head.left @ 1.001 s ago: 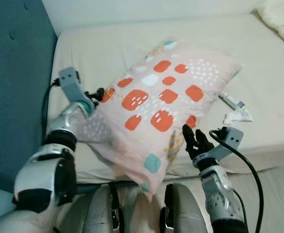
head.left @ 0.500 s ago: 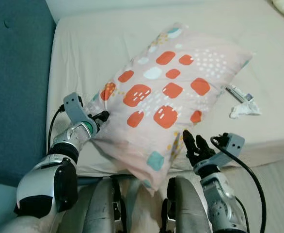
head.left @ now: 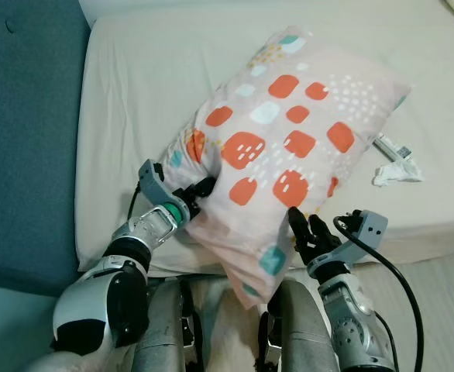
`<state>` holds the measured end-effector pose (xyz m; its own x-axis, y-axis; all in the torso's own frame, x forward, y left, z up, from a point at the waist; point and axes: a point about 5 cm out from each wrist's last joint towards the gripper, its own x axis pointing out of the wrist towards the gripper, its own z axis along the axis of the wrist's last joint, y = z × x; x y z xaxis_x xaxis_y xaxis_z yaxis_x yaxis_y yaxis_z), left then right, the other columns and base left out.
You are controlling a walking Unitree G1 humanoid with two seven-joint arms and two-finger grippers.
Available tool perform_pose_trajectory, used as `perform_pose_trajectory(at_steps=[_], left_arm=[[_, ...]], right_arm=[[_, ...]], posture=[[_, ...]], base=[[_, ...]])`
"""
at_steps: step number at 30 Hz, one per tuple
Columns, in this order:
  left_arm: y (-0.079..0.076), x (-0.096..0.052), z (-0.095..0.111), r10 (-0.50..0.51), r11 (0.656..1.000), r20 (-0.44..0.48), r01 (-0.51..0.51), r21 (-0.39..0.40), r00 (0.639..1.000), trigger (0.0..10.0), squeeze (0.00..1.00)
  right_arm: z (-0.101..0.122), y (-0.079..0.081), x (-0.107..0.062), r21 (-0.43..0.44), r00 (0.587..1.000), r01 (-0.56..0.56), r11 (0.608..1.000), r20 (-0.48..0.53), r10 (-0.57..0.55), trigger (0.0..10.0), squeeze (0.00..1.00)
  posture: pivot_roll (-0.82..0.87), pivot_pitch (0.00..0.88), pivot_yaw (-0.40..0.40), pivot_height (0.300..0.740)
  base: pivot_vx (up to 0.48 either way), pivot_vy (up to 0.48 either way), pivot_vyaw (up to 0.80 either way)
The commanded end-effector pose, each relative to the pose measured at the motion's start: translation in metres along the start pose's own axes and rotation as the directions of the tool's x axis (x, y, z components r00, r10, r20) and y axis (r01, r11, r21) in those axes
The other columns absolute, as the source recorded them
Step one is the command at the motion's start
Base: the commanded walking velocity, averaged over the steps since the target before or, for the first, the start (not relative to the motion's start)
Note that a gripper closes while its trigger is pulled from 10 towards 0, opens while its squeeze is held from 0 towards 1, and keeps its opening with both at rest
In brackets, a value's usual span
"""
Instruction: Clean up the room
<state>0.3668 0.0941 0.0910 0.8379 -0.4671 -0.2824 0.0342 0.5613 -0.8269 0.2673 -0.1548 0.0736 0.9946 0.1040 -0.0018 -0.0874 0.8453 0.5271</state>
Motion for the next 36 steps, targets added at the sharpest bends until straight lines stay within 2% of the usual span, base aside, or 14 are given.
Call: perform_pose_trajectory(at_steps=[1,6,12,13,14,15,16,17,18,19,24,25,28,36], left_arm=[[-0.017,0.006,-0.003,-0.088,0.995,0.009,0.088,-0.048,0.996,10.0,0.0],[-0.037,0.009,0.007,-0.191,0.977,0.043,0.195,-0.091,0.981,10.0,0.0],[-0.052,0.012,-0.002,-0.26,0.966,-0.044,0.26,-0.008,0.965,9.8,0.0],[-0.051,0.012,-0.005,-0.252,0.967,-0.061,0.253,0.012,0.966,7.8,0.0],[-0.051,0.012,-0.005,-0.252,0.967,-0.061,0.253,0.012,0.966,7.8,0.0],[-0.052,0.012,-0.008,-0.257,0.965,-0.084,0.26,0.031,0.963,4.5,0.0],[-0.052,0.011,-0.01,-0.263,0.963,-0.096,0.267,0.04,0.96,4.5,0.0],[-0.052,0.011,-0.014,-0.263,0.961,-0.114,0.271,0.062,0.958,1.0,0.0],[-0.052,0.011,-0.014,-0.263,0.961,-0.114,0.271,0.062,0.958,1.0,0.0],[-0.052,0.012,-0.019,-0.25,0.961,-0.136,0.263,0.085,0.959,0.0,0.0],[-0.051,0.013,-0.025,-0.225,0.958,-0.164,0.249,0.144,0.961,0.0,0.0],[-0.05,0.013,-0.033,-0.195,0.947,-0.197,0.237,0.219,0.961,0.0,0.0],[-0.046,0.014,-0.041,-0.132,0.935,-0.221,0.196,0.296,0.966,0.0,0.0],[-0.05,0.014,-0.038,-0.126,0.938,-0.222,0.188,0.29,0.967,0.0,0.0]], right_arm=[[-0.007,-0.002,-0.006,0.011,0.999,0.021,1.0,-0.03,-0.021,10.0,0.0],[-0.007,-0.003,-0.005,0.01,0.999,0.024,1.0,-0.028,-0.024,10.0,0.0],[-0.006,-0.002,-0.002,0.009,0.999,0.025,1.0,-0.023,-0.025,10.0,0.0],[-0.006,-0.002,-0.001,0.009,0.999,0.025,1.0,-0.023,-0.025,10.0,0.0],[-0.006,-0.002,-0.001,0.009,0.999,0.025,1.0,-0.023,-0.025,10.0,0.0],[-0.006,-0.002,0.0,0.009,0.999,0.025,1.0,-0.022,-0.025,10.0,0.0],[-0.006,-0.002,0.0,0.009,0.999,0.026,1.0,-0.023,-0.025,10.0,0.0],[-0.006,-0.002,0.0,0.009,0.999,0.026,1.0,-0.023,-0.026,10.0,0.0],[-0.006,-0.002,0.0,0.009,0.999,0.026,1.0,-0.023,-0.026,10.0,0.0],[-0.005,-0.002,0.0,0.008,0.999,0.026,1.0,-0.022,-0.025,10.0,0.0],[-0.005,-0.003,0.001,0.007,0.999,0.025,1.0,-0.022,-0.025,10.0,0.0],[-0.004,-0.003,0.001,0.005,0.999,0.024,1.0,-0.022,-0.024,10.0,0.0],[-0.004,-0.002,0.002,0.003,1.0,0.023,1.0,-0.02,-0.023,10.0,0.0],[-0.003,-0.004,0.003,0.0,0.999,0.03,1.0,-0.017,-0.03,10.0,0.0]], posture=[[-0.04,0.238,0.061,0.625],[-0.04,0.228,0.066,0.625],[-0.04,0.213,0.073,0.625],[-0.03,0.207,0.074,0.625],[-0.03,0.207,0.074,0.625],[-0.03,0.207,0.074,0.625],[-0.03,0.207,0.074,0.625],[-0.03,0.205,0.075,0.625],[-0.03,0.205,0.075,0.625],[-0.03,0.202,0.073,0.625],[-0.03,0.2,0.072,0.625],[-0.03,0.199,0.071,0.625],[-0.03,0.196,0.07,0.625],[-0.03,0.196,0.072,0.625]], base=[[0.0,0.0,0.0],[0.0,0.0,0.0],[0.0,0.0,0.0],[0.0,0.0,0.0],[0.0,0.0,0.0],[0.0,0.0,0.0],[0.0,0.0,0.0],[0.0,0.0,0.0],[0.0,0.0,0.0],[0.0,0.0,0.0],[0.0,0.0,0.0],[0.0,0.0,0.0],[0.0,0.0,0.0],[0.0,0.0,0.0]])
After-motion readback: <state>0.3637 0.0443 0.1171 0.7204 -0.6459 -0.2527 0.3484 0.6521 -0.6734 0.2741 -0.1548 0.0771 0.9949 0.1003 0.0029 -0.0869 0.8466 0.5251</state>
